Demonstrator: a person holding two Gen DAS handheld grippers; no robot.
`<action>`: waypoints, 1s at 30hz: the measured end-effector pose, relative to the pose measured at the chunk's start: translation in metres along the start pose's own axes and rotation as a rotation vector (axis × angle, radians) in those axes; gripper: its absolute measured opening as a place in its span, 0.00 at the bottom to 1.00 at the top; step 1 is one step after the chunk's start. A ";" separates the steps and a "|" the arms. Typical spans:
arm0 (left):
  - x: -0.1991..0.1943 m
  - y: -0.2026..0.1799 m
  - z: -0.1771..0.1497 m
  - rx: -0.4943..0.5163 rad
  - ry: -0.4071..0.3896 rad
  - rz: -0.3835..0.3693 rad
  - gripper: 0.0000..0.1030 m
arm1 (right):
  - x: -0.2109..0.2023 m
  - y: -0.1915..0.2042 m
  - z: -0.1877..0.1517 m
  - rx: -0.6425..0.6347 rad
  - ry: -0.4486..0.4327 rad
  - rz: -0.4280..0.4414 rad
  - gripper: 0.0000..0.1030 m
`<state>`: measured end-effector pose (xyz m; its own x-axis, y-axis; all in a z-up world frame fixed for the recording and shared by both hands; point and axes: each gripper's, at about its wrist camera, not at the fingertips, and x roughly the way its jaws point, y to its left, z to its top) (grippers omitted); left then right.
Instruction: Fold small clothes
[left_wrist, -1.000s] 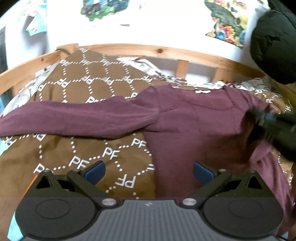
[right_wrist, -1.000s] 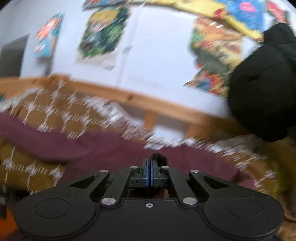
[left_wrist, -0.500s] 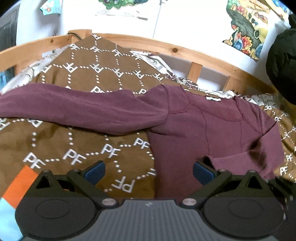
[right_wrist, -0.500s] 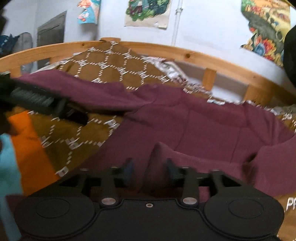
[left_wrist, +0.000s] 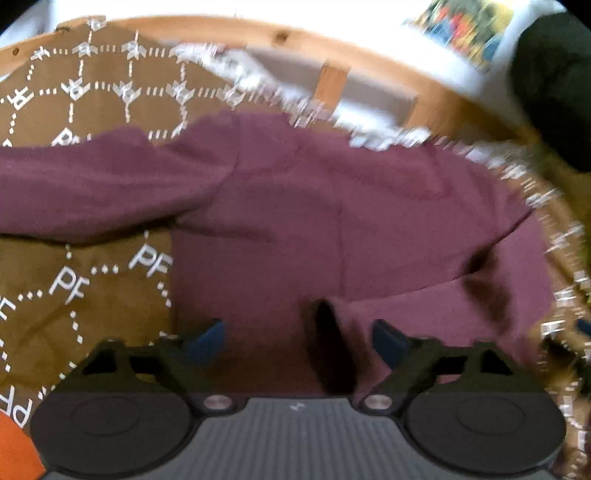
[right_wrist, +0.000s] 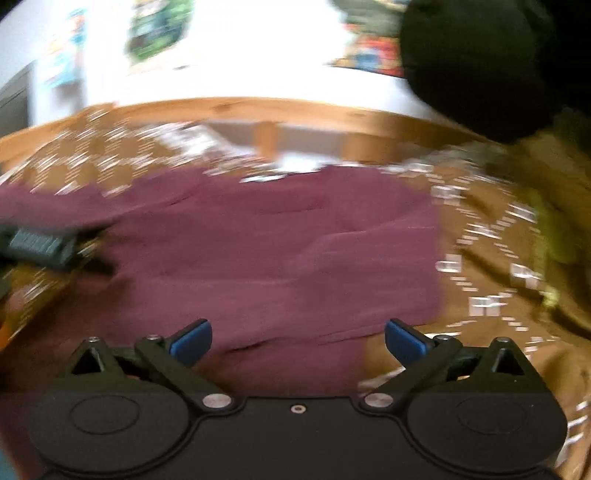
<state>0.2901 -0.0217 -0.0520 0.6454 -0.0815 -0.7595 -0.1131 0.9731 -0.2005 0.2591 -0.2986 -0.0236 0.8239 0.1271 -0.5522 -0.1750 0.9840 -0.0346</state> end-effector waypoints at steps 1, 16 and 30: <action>0.006 -0.002 0.001 -0.005 0.020 0.018 0.69 | 0.009 -0.014 0.003 0.028 0.000 -0.025 0.93; -0.010 0.005 -0.003 -0.013 -0.131 0.079 0.00 | 0.086 -0.093 0.037 0.256 0.008 -0.141 0.13; -0.022 0.022 -0.006 -0.083 -0.126 -0.058 0.43 | 0.077 -0.077 0.031 0.165 0.017 -0.240 0.42</action>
<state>0.2683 -0.0002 -0.0434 0.7415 -0.1042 -0.6628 -0.1316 0.9461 -0.2960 0.3533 -0.3611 -0.0377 0.8216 -0.1122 -0.5589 0.1150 0.9929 -0.0303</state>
